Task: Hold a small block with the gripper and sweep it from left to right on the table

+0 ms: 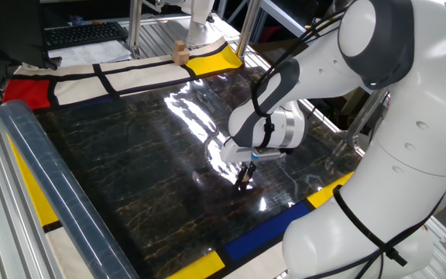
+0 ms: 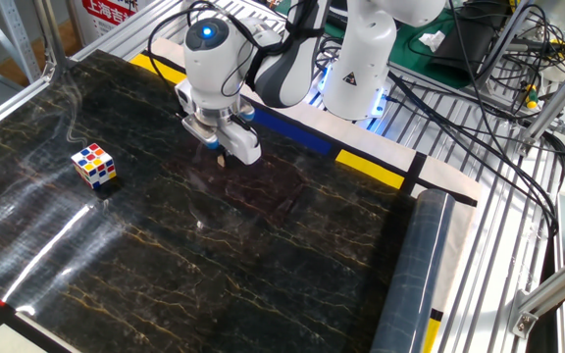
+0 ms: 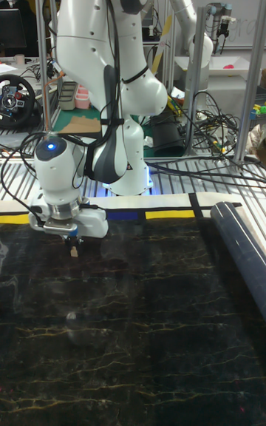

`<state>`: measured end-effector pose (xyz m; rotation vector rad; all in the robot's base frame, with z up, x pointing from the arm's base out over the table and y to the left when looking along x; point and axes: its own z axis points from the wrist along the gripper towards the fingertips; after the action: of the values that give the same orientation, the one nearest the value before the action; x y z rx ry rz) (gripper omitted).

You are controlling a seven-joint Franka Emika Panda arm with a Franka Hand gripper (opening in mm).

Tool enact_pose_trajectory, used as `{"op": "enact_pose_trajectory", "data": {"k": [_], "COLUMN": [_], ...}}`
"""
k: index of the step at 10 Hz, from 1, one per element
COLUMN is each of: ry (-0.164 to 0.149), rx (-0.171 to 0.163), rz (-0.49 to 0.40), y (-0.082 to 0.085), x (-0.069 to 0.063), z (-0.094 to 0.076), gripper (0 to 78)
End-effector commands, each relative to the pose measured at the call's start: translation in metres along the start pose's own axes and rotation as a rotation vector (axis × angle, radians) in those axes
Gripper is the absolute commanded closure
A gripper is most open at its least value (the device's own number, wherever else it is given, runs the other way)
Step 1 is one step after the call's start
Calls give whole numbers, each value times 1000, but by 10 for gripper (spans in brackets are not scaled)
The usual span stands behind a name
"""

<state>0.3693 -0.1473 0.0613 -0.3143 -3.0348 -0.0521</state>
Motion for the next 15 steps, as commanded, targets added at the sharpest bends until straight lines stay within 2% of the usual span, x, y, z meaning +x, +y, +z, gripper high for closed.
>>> {"op": "enact_pose_trajectory", "data": {"k": [1,2,4,9,10,11,14,15], "ry": [2,0,-5,-3,-4,-3,-5,-5], "rx": [14,13,11,8,7,6,10,15], "rz": [-86,-114,-115,-83,-71,-68,-75,-81], "y": [0,0,1,23,36,41,43,38], "x": [0,0,0,7,12,15,15,13], "z": [0,0,0,-2,-2,-2,3,5], "gripper": [764,764,764,764,764,764,764,764]}}
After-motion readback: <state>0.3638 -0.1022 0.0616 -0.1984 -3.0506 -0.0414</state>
